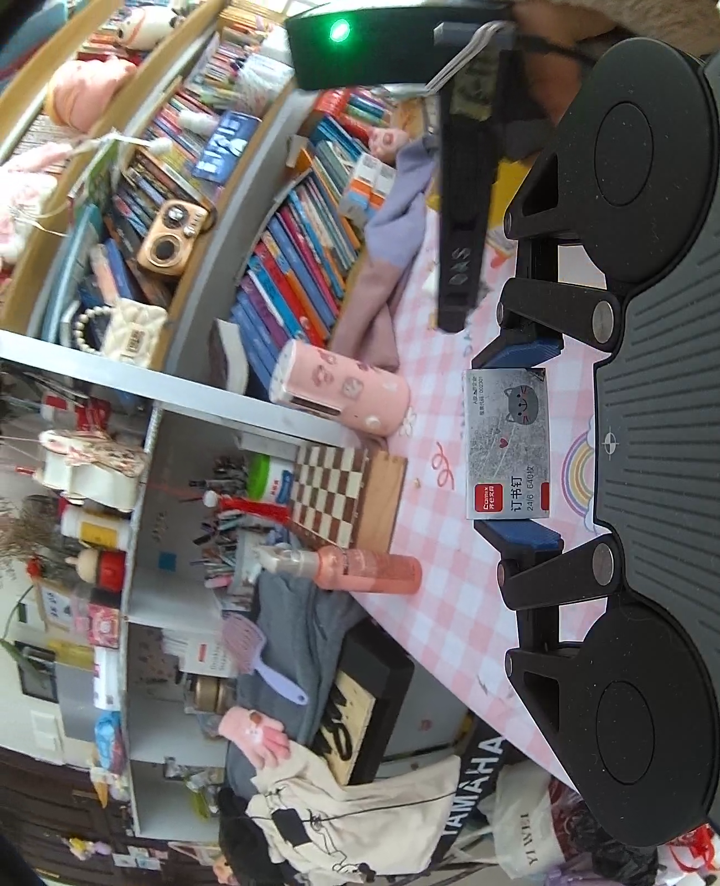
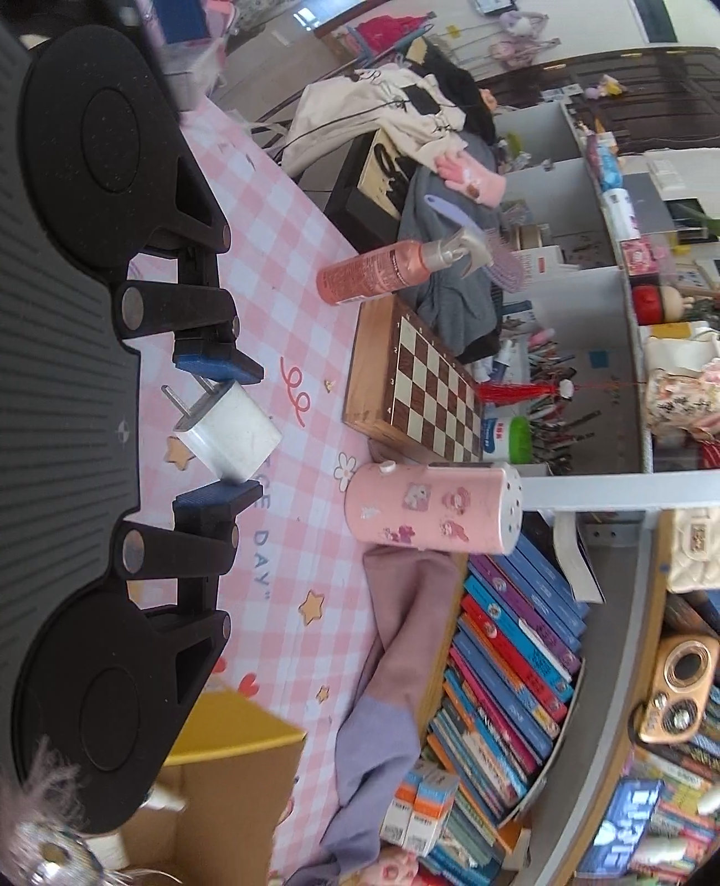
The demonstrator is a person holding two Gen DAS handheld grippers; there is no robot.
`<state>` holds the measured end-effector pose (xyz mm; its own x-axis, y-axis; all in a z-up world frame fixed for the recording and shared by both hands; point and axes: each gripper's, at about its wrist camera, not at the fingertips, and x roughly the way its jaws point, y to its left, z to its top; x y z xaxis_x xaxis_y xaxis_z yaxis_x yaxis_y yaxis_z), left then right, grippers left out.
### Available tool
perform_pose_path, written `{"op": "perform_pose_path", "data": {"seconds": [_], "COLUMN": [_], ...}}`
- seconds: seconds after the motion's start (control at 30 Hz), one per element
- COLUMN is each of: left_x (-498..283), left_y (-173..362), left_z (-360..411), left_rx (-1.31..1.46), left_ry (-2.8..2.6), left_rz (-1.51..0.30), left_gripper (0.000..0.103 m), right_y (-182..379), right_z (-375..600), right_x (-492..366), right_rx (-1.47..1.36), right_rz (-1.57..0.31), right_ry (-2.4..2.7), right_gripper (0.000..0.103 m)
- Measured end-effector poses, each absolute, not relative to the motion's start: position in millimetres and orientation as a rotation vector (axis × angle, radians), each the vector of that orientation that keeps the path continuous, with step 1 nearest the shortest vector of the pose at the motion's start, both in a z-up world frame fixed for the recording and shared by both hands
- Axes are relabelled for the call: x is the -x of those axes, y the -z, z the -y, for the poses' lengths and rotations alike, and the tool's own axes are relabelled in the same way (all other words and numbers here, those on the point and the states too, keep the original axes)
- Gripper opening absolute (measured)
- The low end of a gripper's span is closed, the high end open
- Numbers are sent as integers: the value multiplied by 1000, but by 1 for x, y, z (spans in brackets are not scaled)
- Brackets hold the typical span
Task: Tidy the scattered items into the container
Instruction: 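Carry the staple box and white plug with both tools over the yellow box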
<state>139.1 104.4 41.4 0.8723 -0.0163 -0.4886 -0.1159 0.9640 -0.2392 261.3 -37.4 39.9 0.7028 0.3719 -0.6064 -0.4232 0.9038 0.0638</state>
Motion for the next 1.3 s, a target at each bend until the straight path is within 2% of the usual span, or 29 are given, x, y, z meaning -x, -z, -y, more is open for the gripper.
{"op": "perform_pose_path", "data": {"seconds": [0.8,1.3], "left_x": [-22,-9], "left_y": [-52,-44], "left_z": [-90,-55], "left_rx": [286,260], "left_ry": [47,229], "left_rz": [-508,-556], "left_gripper": [53,53], "right_y": [-49,-42], "right_z": [75,121], "right_x": [-105,-53], "right_rx": [36,-13], "right_rz": [-657,-692], "right_ry": [-383,-232], "right_gripper": [36,36]}}
